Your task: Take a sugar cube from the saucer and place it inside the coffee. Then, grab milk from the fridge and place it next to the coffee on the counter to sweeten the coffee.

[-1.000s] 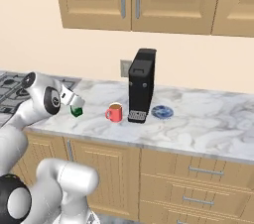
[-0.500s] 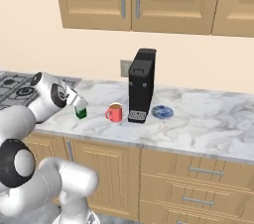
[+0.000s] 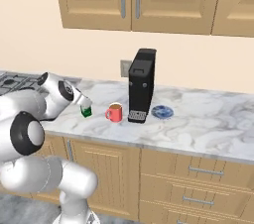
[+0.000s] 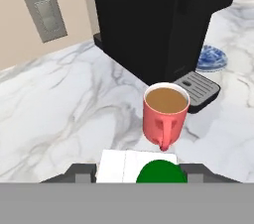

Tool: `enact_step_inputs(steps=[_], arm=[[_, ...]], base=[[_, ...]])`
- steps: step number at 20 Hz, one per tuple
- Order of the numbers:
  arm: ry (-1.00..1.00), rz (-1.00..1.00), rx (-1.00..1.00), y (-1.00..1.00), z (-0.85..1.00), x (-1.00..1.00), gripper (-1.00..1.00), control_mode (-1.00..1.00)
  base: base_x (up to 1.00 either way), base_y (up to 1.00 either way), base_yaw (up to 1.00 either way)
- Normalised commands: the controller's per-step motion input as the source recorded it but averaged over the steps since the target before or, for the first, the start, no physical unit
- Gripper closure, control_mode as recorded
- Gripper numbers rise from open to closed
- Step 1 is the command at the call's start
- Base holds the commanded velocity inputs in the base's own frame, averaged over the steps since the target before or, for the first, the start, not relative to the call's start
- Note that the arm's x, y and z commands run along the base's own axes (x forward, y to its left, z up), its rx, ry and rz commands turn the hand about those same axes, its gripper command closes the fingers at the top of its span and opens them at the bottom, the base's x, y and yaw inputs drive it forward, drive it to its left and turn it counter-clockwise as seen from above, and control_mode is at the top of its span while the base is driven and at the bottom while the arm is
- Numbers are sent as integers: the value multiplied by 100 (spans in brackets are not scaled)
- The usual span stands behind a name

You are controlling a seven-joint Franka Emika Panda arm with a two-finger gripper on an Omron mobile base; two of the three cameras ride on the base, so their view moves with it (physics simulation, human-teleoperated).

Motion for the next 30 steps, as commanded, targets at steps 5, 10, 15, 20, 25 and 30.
enact_step_inputs(steps=[5, 10, 15, 20, 25, 30], arm=[[0, -3, 0, -6, -16, 35, 100, -100], [0, -2, 0, -12, -16, 30, 100, -100], [1, -3, 0, -14, -29, 22, 100, -100], [2, -3, 0, -10, -42, 8, 100, -100], [1, -4, 0, -2, -37, 8, 100, -100], [1, -4, 0, 0, -31, 10, 100, -100]], base=[[0, 0, 0], [0, 0, 0], [0, 0, 0], [0, 0, 0], [0, 0, 0], [0, 0, 0]])
